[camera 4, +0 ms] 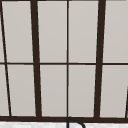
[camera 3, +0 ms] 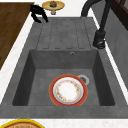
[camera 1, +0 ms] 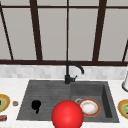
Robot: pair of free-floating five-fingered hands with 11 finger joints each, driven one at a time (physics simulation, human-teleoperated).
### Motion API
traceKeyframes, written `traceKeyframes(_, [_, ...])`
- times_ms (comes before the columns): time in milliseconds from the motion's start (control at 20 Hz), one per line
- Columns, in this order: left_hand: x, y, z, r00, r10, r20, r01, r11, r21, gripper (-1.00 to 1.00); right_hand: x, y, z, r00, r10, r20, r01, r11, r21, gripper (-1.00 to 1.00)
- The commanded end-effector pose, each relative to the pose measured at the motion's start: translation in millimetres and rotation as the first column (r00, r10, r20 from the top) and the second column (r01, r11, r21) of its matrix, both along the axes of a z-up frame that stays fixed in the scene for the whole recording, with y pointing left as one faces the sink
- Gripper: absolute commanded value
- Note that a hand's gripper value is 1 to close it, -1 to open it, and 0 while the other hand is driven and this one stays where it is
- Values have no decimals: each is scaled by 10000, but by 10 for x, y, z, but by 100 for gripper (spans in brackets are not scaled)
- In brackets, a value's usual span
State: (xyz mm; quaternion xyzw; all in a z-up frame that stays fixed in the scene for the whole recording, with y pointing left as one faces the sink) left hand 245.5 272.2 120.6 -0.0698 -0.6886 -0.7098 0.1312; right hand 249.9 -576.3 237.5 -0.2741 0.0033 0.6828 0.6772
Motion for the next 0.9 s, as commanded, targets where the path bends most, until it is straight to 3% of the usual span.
traceKeyframes(0, [0,0,0,10000,0,0,0,10000,0,0,0,8,36,9944,-876,598,811,9914,1030,-100])
traceKeyframes(250, [0,0,0,10000,0,0,0,10000,0,0,0,5,35,9964,-715,464,630,9843,1650,-100])
traceKeyframes(300, [0,0,0,10000,0,0,0,10000,0,0,-33,-6,17,9976,-693,6,681,9819,1765,-100])
traceKeyframes(350, [0,0,0,10000,0,0,0,10000,0,0,-24,31,36,9971,-764,44,759,9948,677,-100])
traceKeyframes(400, [0,0,0,10000,0,0,0,10000,0,0,3,27,33,9990,455,9,-454,9955,834,-100])
traceKeyframes(450, [0,0,0,10000,0,0,0,10000,0,0,-27,-3,36,9997,-224,113,214,9967,789,-100])
traceKeyframes(600, [0,0,0,10000,0,0,0,10000,0,0,-12,77,3,10000,10,34,-13,9969,788,-100])
traceKeyframes(700, [0,0,0,10000,0,0,0,10000,0,0,-12,-54,-44,10000,8,26,-11,9922,1250,-100])
traceKeyframes(850, [0,0,0,10000,0,0,0,10000,0,0,44,-2,-63,9972,-751,-49,744,9749,2101,-100])
